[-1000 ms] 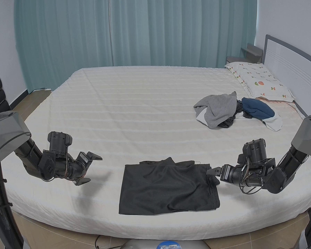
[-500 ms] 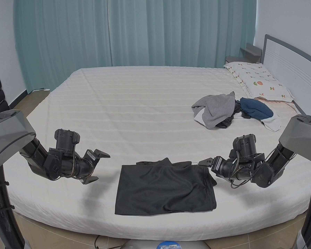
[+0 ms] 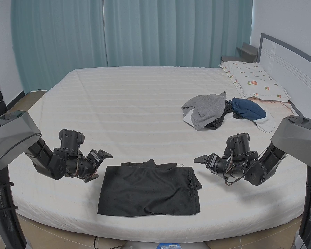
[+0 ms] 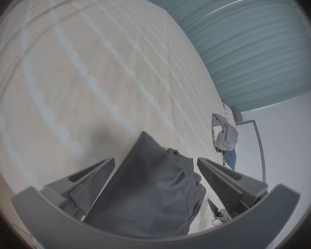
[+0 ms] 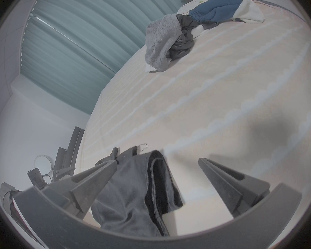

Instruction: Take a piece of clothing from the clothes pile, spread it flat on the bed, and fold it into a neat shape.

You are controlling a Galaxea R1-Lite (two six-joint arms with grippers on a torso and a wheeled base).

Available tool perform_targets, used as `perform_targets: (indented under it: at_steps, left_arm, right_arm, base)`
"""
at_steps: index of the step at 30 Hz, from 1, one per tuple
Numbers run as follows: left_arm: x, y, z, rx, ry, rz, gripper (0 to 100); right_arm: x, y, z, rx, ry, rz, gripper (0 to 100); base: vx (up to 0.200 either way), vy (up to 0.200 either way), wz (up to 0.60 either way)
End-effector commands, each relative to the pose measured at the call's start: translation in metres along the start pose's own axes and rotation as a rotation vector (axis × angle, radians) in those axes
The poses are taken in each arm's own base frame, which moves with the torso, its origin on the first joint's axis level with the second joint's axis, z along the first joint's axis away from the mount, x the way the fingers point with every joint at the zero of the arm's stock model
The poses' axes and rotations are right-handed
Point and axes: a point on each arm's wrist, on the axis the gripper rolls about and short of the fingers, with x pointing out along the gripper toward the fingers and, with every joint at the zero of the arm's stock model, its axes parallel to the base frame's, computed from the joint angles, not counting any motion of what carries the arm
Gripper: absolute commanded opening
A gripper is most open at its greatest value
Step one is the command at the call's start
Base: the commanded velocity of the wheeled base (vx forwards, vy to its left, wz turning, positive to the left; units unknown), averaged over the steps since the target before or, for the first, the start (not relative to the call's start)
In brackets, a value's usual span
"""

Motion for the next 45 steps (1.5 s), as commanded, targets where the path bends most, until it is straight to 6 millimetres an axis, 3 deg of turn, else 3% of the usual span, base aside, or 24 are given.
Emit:
perform_targets:
  at_steps: [1, 5, 17, 18, 21, 22, 29, 45]
  left_arm:
    - [0.021, -0.002, -0.010, 0.047, -0.005, 0.033, 100]
    - [0.034, 0.000, -0.020, 0.114, -0.041, 0.084, 100]
    - [0.046, -0.001, -0.018, 0.127, -0.126, 0.093, 100]
    - [0.046, -0.001, -0.018, 0.127, -0.128, 0.093, 0]
    - [0.046, 0.000, -0.018, 0.127, -0.127, 0.097, 0]
    - [0.046, 0.001, -0.018, 0.127, -0.127, 0.102, 0]
    - [0.045, 0.004, -0.017, 0.122, -0.128, 0.110, 0]
    - [0.045, 0.008, -0.015, 0.115, -0.151, 0.137, 0]
  right_arm:
    - [0.013, 0.007, -0.007, -0.017, 0.017, 0.021, 100]
    - [0.026, 0.006, -0.014, -0.024, 0.030, 0.020, 100]
    - [0.043, 0.010, -0.015, 0.011, 0.016, 0.039, 100]
    - [0.045, 0.010, -0.015, 0.011, 0.016, 0.039, 100]
    - [0.052, 0.013, -0.018, 0.006, 0.017, 0.047, 100]
    - [0.053, 0.013, -0.019, 0.004, 0.024, 0.043, 0]
    - [0.055, 0.016, -0.025, -0.002, 0.022, 0.043, 0]
    - [0.052, 0.013, -0.001, 0.050, -0.100, 0.046, 0]
  base:
    - [0.000, 0.000, 0.00]
    - [0.000, 0.000, 0.00]
    - [0.000, 0.000, 0.00]
    - [0.000, 0.000, 0.00]
    - [0.000, 0.000, 0.00]
    - [0.000, 0.000, 0.00]
    - [0.000, 0.000, 0.00]
    - [0.000, 0.000, 0.00]
